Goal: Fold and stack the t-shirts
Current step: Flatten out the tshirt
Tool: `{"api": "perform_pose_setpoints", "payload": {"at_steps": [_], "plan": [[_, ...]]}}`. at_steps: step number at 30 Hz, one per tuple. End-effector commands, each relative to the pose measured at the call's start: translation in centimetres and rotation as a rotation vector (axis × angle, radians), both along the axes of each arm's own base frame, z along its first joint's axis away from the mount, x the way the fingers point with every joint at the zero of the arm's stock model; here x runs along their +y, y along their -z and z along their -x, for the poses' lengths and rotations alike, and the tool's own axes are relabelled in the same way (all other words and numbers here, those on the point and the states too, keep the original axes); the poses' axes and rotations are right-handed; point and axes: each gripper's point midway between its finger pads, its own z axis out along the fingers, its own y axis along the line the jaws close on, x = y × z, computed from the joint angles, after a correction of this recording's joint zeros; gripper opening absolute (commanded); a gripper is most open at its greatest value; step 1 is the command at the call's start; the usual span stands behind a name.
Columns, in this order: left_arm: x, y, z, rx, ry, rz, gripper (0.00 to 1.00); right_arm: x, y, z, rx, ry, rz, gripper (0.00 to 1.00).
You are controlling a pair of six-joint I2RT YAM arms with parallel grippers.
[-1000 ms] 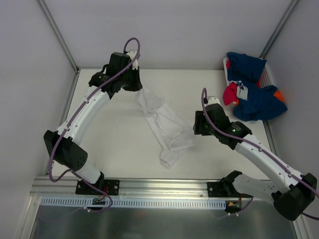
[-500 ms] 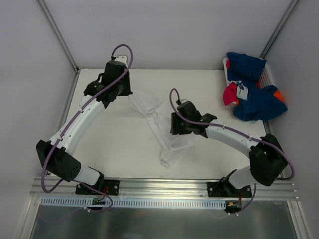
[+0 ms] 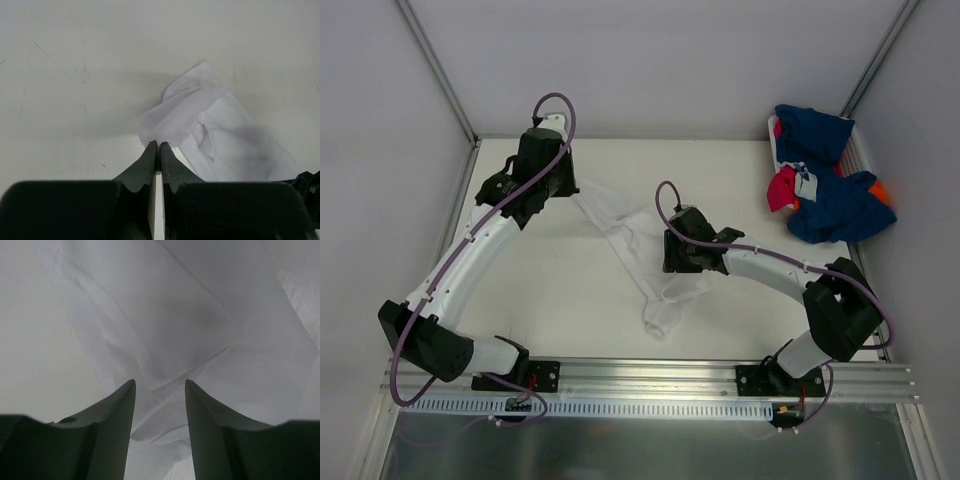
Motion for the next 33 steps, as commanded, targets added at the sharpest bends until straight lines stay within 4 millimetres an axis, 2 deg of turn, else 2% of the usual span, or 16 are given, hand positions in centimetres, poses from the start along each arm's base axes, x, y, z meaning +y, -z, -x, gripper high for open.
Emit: {"api": "perform_pose_setpoints", "payload": {"at_steps": [1,6,16,26,29,32,33], "plan": [[0.4,-1.6,0.5,-0.055,-0.024,0.028,0.00,0.0,0.0,0.4,0.009,0.047,0.017,0.47],[0.5,-1.7,0.9,-0.060,-0.021,0.035,0.00,-0.6,0.3,1.5,0.010,0.057,0.045,0.47],[1.0,-1.9,1.7,-0.073,-0.028,0.041,0.00,-1.0,1.5,2.4,0.025,0.071,0.100,0.47],[1.7,-1.6,2.4,-0.076,-0.044,0.030,0.00,1.5,2.7,1.1,0.040,0.054,0.100,0.46],[2.0,-1.7,2.6,-0.084,-0.058,0.025,0.00,1.3,3.2,1.0,0.039,0.062,0.121,0.38],[2.7,-1.6,2.7,-0.091,-0.088,0.011,0.00,0.1,2.8,0.8,0.009,0.086,0.164,0.07],[3.0,-1.8,2.8,-0.099,-0.105,0.009,0.00,-0.3,2.0,0.6,-0.011,0.089,0.172,0.00]]}}
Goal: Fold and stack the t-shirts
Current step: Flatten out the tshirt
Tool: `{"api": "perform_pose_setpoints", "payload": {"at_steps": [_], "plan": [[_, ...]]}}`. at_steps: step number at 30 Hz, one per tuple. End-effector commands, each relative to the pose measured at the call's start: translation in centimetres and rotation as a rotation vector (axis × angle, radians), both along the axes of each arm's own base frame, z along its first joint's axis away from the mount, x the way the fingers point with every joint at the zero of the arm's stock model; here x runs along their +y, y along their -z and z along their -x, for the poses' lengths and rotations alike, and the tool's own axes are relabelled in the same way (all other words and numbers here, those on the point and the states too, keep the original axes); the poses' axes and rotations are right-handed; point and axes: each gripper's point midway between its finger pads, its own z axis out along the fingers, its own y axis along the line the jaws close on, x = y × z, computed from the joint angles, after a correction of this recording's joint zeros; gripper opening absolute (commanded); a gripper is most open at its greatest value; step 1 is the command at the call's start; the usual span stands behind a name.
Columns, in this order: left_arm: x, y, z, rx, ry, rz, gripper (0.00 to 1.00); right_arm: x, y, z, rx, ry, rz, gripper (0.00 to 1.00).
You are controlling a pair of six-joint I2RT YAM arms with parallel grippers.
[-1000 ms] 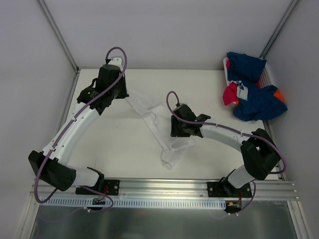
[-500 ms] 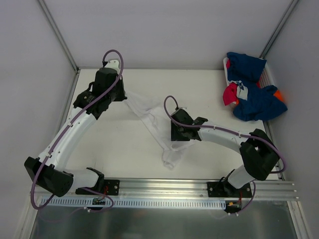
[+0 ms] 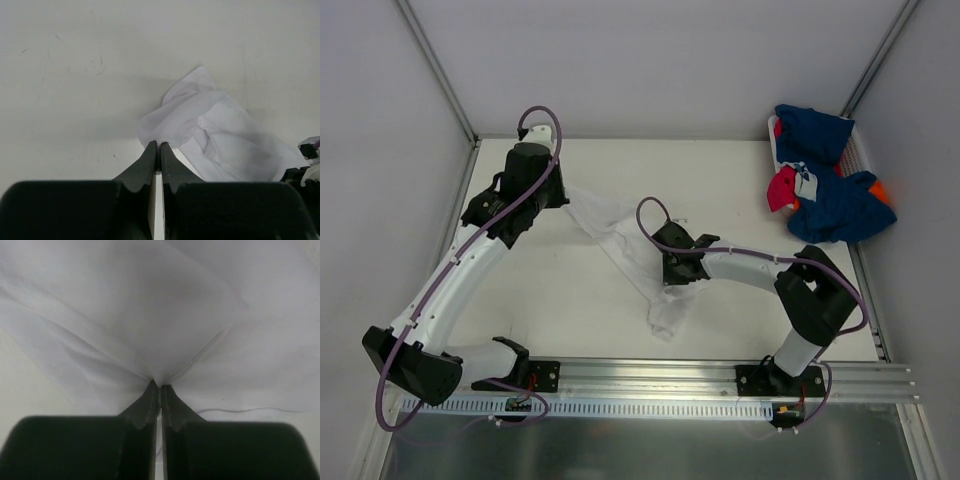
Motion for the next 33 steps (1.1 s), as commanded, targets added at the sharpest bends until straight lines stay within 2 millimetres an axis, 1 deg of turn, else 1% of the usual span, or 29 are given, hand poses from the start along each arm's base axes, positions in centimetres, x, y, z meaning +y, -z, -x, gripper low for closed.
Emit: {"api": "perform_pose_setpoints", "payload": {"at_steps": [1,3,4,5,6,7,8,9,10,12,13,14,15,16,17,18,19,21,22,23,24,25,26,27,28,29,31,32,33], "plan": [[1.9,-1.5,0.3,-0.069,-0.096,-0.008,0.00,-1.5,-3.2,-1.5,-0.104,0.042,0.069,0.00],[2.9,-1.9,0.7,-0.091,-0.148,-0.011,0.00,-2.8,-5.0,-1.9,-0.150,0.048,0.125,0.00],[4.1,-2.7,1.4,-0.121,-0.194,-0.017,0.00,-4.7,-6.8,-2.2,-0.198,0.069,0.188,0.00],[4.6,-3.4,1.8,-0.143,-0.217,-0.011,0.00,-5.1,-8.8,-2.8,-0.243,0.064,0.202,0.00],[5.2,-4.1,2.3,-0.167,-0.234,-0.009,0.00,-5.9,-10.3,-3.0,-0.275,0.070,0.227,0.00],[6.0,-5.8,3.3,-0.213,-0.250,0.007,0.00,-7.5,-11.8,-3.1,-0.306,0.082,0.286,0.00],[6.5,-6.6,3.7,-0.237,-0.258,-0.001,0.00,-7.8,-15.2,-3.5,-0.371,0.085,0.262,0.01],[6.7,-7.7,4.2,-0.261,-0.254,0.008,0.00,-8.5,-16.8,-3.6,-0.402,0.089,0.273,0.01],[7.1,-8.8,5.0,-0.288,-0.252,0.021,0.00,-9.7,-18.5,-3.5,-0.430,0.099,0.307,0.01],[7.1,-11.1,6.4,-0.328,-0.215,0.055,0.00,-10.8,-23.4,-3.4,-0.517,0.116,0.274,0.01],[7.1,-12.3,7.1,-0.349,-0.202,0.073,0.00,-12.0,-24.7,-2.9,-0.532,0.120,0.299,0.00],[7.1,-12.8,7.6,-0.361,-0.187,0.083,0.00,-12.8,-26.6,-2.4,-0.566,0.134,0.278,0.01],[7.0,-13.8,8.5,-0.387,-0.161,0.105,0.00,-13.4,-28.7,-2.1,-0.602,0.144,0.261,0.00],[7.1,-14.7,9.1,-0.411,-0.148,0.123,0.00,-14.6,-29.7,-1.6,-0.617,0.154,0.280,0.00],[7.1,-15.3,9.7,-0.427,-0.132,0.128,0.00,-15.2,-30.8,-1.3,-0.639,0.163,0.274,0.00],[6.8,-16.2,10.7,-0.454,-0.094,0.150,0.00,-16.5,-32.9,-0.6,-0.683,0.174,0.260,0.01],[6.9,-17.5,11.5,-0.487,-0.075,0.169,0.00,-17.2,-34.0,-0.2,-0.705,0.182,0.255,0.01],[6.6,-19.1,13.0,-0.530,-0.022,0.195,0.00,-18.9,-36.5,0.8,-0.761,0.209,0.222,0.01],[6.1,-20.9,14.2,-0.566,0.033,0.231,0.00,-19.8,-38.4,1.4,-0.800,0.231,0.197,0.01],[5.8,-21.6,14.9,-0.577,0.061,0.249,0.00,-20.6,-39.6,1.9,-0.824,0.230,0.194,0.01],[5.4,-21.9,15.5,-0.566,0.090,0.263,0.00,-21.2,-40.7,2.3,-0.847,0.235,0.174,0.01],[4.9,-23.5,16.8,-0.594,0.146,0.296,0.00,-21.8,-41.9,2.9,-0.871,0.238,0.150,0.00],[4.5,-24.0,17.5,-0.593,0.174,0.323,0.00,-22.7,-43.9,3.6,-0.913,0.244,0.114,0.00],[4.0,-24.3,17.7,-0.585,0.201,0.337,0.00,-23.1,-45.0,4.0,-0.935,0.253,0.090,0.01],[3.7,-24.8,18.6,-0.583,0.231,0.356,0.00,-23.4,-45.8,4.3,-0.952,0.237,0.083,0.00],[3.0,-24.9,19.1,-0.571,0.274,0.383,0.00,-24.1,-47.6,4.9,-0.990,0.247,0.038,0.01],[2.5,-24.9,19.8,-0.553,0.306,0.404,0.00,-24.2,-48.9,5.4,-1.016,0.221,0.013,0.01],[2.2,-24.8,20.0,-0.539,0.317,0.420,0.00,-24.6,-50.0,5.9,-1.041,0.225,-0.020,0.02],[2.3,-24.8,20.2,-0.539,0.318,0.425,0.00,-24.7,-50.4,6.0,-1.051,0.216,-0.025,0.02]]}}
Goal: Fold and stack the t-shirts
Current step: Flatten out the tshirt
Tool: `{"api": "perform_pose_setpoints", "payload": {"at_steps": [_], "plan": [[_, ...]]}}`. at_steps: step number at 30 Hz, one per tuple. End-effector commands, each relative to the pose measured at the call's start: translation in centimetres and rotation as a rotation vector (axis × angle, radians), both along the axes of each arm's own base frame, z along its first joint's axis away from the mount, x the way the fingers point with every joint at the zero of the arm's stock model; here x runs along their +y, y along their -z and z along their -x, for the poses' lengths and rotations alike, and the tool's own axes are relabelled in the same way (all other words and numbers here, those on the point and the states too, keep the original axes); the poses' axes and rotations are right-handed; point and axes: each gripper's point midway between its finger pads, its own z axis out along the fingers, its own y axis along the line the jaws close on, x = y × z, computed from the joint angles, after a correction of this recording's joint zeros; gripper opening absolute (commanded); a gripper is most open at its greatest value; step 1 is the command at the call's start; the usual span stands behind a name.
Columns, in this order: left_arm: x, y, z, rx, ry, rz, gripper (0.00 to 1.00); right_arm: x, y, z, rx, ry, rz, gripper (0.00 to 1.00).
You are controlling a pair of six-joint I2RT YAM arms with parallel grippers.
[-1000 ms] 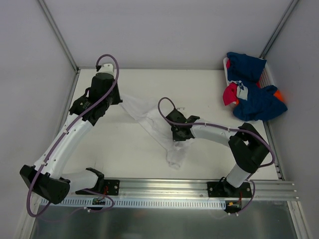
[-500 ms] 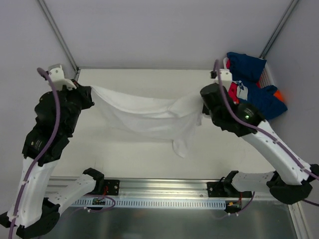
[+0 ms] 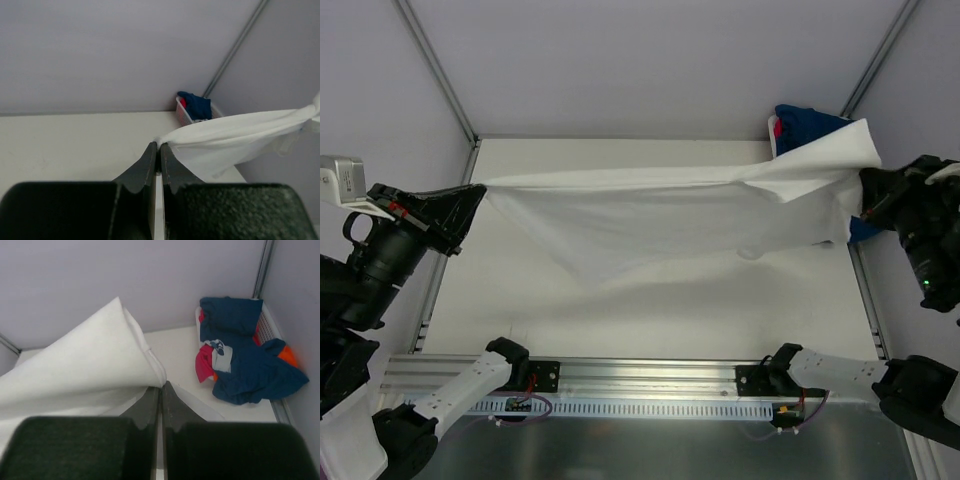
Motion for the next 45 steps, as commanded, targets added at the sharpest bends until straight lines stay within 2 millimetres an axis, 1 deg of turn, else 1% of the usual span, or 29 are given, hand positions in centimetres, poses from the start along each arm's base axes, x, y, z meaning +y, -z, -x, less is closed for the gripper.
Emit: {"api": "perform_pose_setpoints", "payload": {"at_steps": [1,5,8,12,14,15,16,17,19,20,21,22,23,24,25,26,27,28,29,34,35,36,37,38,40,41,43,44,45], "plan": [[-2.1,1.4,0.4,0.081,0.112,0.006,0.00,-1.3,-1.4,0.9,-0.029,-0.022,0.072,0.03],[-2.6,3.4,-1.4,0.154,0.091,-0.005,0.00,-0.5,-1.1,0.0,-0.010,-0.011,0.100,0.05],[-3.3,6.5,-4.1,0.258,0.060,-0.035,0.00,0.3,0.9,-1.5,0.040,0.046,0.148,0.06],[-2.7,12.9,-10.4,0.431,-0.126,-0.116,0.00,3.4,4.9,-4.3,0.109,0.050,0.168,0.07],[-3.3,15.2,-12.9,0.483,-0.160,-0.160,0.00,4.6,8.8,-6.3,0.187,0.051,0.178,0.07],[-3.6,16.2,-14.2,0.494,-0.171,-0.173,0.00,6.6,10.2,-7.6,0.212,-0.015,0.149,0.07],[-3.6,17.1,-15.2,0.510,-0.193,-0.192,0.00,6.1,11.8,-9.1,0.248,0.015,0.147,0.07],[-4.3,19.2,-17.1,0.563,-0.206,-0.235,0.00,6.5,14.7,-10.3,0.313,0.028,0.155,0.05],[-4.0,21.4,-20.0,0.597,-0.276,-0.294,0.00,7.4,18.3,-14.1,0.383,0.033,0.157,0.04],[-4.5,24.9,-22.4,0.678,-0.301,-0.359,0.00,7.6,20.5,-15.3,0.431,0.037,0.165,0.03],[-4.6,25.8,-24.0,0.698,-0.322,-0.378,0.00,8.3,23.8,-17.9,0.511,0.027,0.162,0.01],[-4.6,27.4,-25.5,0.736,-0.345,-0.400,0.00,8.4,25.5,-19.3,0.552,0.031,0.160,0.00],[-4.3,31.9,-27.9,0.834,-0.392,-0.454,0.00,8.7,26.4,-20.9,0.571,0.034,0.154,0.01],[-4.2,32.2,-29.6,0.837,-0.425,-0.448,0.00,8.4,27.6,-22.5,0.598,0.048,0.154,0.03],[-3.6,33.8,-31.0,0.862,-0.475,-0.458,0.07,8.5,28.9,-23.8,0.626,0.062,0.168,0.20],[-2.4,37.0,-32.6,0.914,-0.571,-0.478,0.25,8.7,32.7,-25.7,0.707,0.076,0.208,0.37],[-2.2,36.8,-33.9,0.900,-0.606,-0.459,0.58,8.5,32.0,-27.6,0.689,0.092,0.204,0.43],[-1.9,37.2,-34.5,0.899,-0.645,-0.459,0.98,8.6,32.8,-28.5,0.705,0.100,0.213,0.50],[-1.3,37.6,-35.1,0.890,-0.695,-0.478,0.99,8.6,33.9,-29.9,0.720,0.113,0.222,0.50],[-0.1,35.1,-34.2,0.822,-0.748,-0.469,0.99,7.8,32.3,-31.0,0.658,0.125,0.268,0.57],[0.1,33.1,-33.7,0.783,-0.747,-0.432,0.99,7.9,31.9,-31.0,0.643,0.113,0.259,0.57],[-0.2,33.5,-32.9,0.800,-0.714,-0.426,0.99,8.4,30.8,-30.5,0.625,0.084,0.238,0.58],[-0.6,32.0,-32.0,0.777,-0.685,-0.380,0.99,8.5,31.3,-30.0,0.634,0.072,0.225,0.57],[-1.0,32.6,-31.1,0.795,-0.650,-0.374,0.99,9.0,31.4,-29.7,0.634,0.049,0.204,0.57],[-3.8,32.0,-29.3,0.794,-0.532,-0.333,0.99,9.0,32.0,-28.9,0.649,0.044,0.184,0.57],[-4.6,33.2,-28.2,0.818,-0.497,-0.349,0.97,9.2,32.3,-28.8,0.658,0.033,0.175,0.57],[-8.6,33.7,-26.1,0.828,-0.366,-0.356,0.90,9.9,33.9,-28.8,0.690,0.011,0.162,0.55],[-9.7,35.0,-25.0,0.859,-0.318,-0.367,0.72,10.5,34.4,-28.9,0.705,-0.020,0.148,0.53],[-12.5,35.7,-23.5,0.890,-0.214,-0.348,0.59,11.0,35.9,-29.0,0.737,-0.035,0.143,0.46]]}}
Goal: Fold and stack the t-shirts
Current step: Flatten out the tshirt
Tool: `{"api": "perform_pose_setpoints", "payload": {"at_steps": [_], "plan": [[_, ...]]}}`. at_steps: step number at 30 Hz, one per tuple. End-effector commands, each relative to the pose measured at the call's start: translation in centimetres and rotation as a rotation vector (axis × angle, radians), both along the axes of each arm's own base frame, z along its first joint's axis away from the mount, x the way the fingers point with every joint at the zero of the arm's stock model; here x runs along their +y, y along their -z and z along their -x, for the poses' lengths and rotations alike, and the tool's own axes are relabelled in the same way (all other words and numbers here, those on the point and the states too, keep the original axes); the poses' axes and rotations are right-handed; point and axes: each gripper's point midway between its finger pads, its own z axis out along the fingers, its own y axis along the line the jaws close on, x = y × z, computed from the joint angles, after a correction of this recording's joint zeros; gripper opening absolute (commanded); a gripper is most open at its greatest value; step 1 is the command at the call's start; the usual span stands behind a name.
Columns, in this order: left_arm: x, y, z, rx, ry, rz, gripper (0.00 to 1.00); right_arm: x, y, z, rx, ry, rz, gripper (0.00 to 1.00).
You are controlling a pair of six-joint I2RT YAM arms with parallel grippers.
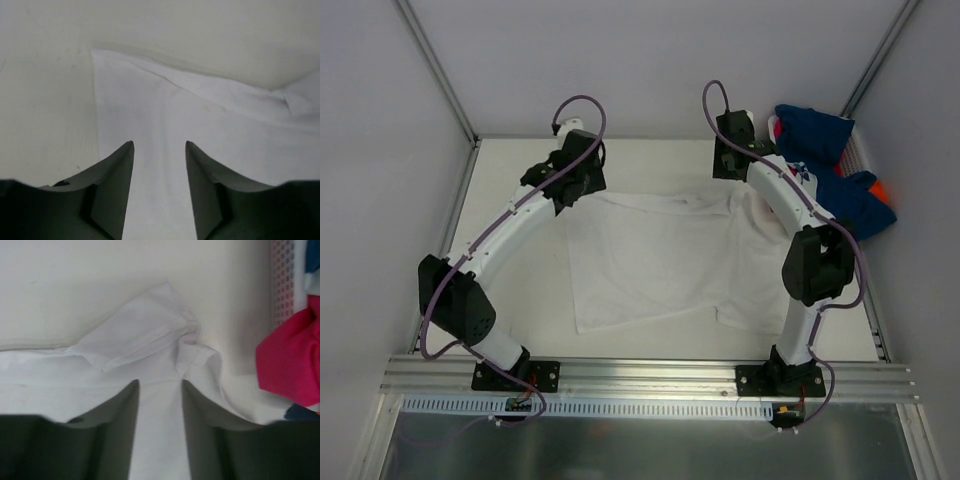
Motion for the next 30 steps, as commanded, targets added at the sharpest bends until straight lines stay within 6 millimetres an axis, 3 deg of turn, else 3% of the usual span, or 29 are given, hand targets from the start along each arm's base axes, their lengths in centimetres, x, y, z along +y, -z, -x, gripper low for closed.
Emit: {"api": "perform_pose_setpoints", "payload": {"at_steps": [1,2,3,10,16,23,24,28,30], "plan": [[-7.1,5.2,4.3,0.175,0.204,0.121,0.40,2.4,2.3,-0.4,0.050,-0.037,-0.108,0.37],[-7.8,6.6,5.3,0.214,0.207,0.138,0.16,3.2,3.0,-0.3,0.073,-0.048,-0.139,0.05],[-9.1,7.7,6.4,0.244,0.233,0.136,0.00,3.5,4.3,-0.3,0.105,-0.047,-0.143,0.00],[-11.2,14.7,11.2,0.451,0.285,0.127,0.00,5.2,7.7,0.1,0.204,-0.090,-0.187,0.01],[-11.1,18.3,14.8,0.555,0.283,0.108,0.00,6.6,8.5,-1.1,0.245,-0.121,-0.217,0.00],[-10.5,20.6,17.3,0.615,0.266,0.107,0.00,8.0,10.4,-2.1,0.296,-0.126,-0.255,0.01],[-10.8,20.7,17.6,0.617,0.272,0.113,0.00,7.9,11.4,-2.0,0.325,-0.118,-0.248,0.00],[-10.2,21.4,18.6,0.638,0.259,0.108,0.00,8.0,11.5,-2.0,0.320,-0.102,-0.223,0.00],[-10.0,21.6,18.7,0.641,0.261,0.103,0.00,7.9,10.6,-1.9,0.298,-0.104,-0.209,0.00]]}}
